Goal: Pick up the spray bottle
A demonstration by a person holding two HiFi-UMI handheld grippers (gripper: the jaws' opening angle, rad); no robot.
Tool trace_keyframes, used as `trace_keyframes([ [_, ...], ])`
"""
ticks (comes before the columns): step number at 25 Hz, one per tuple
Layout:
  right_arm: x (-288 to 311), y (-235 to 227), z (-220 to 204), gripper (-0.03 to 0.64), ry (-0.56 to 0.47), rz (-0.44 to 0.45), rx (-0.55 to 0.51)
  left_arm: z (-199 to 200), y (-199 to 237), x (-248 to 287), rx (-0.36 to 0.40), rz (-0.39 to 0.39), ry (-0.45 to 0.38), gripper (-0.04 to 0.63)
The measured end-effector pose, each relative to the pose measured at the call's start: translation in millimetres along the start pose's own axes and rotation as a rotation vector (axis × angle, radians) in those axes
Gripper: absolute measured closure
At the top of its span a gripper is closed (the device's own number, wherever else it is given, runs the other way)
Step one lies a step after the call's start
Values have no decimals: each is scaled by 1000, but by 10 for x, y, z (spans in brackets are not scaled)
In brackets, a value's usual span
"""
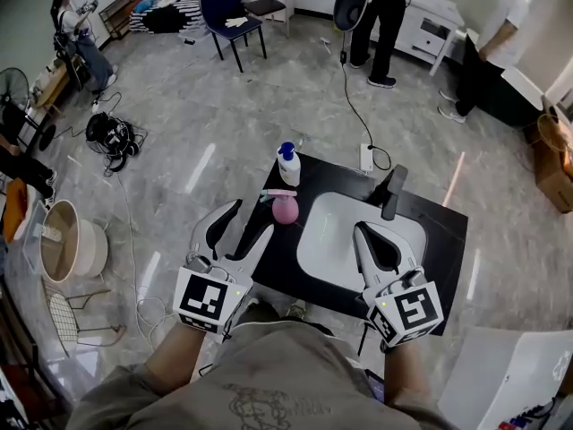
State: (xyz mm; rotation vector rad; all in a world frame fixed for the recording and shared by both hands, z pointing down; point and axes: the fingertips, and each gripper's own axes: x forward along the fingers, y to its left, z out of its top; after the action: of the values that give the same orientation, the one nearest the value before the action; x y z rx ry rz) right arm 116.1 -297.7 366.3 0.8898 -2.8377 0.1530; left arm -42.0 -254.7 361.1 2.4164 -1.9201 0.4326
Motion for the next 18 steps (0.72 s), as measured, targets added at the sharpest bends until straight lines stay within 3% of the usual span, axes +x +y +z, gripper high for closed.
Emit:
trace_keyframes([
  [10, 148, 109, -45, 588, 38, -27, 3, -216, 151, 30, -39, -65, 33, 364],
  [15, 212, 110, -2, 588, 40, -75, -13, -275, 167, 116, 78, -145, 49, 364],
  [18, 275, 65, 21, 588, 40, -103, -3, -268, 180, 224, 82, -217, 10, 364],
])
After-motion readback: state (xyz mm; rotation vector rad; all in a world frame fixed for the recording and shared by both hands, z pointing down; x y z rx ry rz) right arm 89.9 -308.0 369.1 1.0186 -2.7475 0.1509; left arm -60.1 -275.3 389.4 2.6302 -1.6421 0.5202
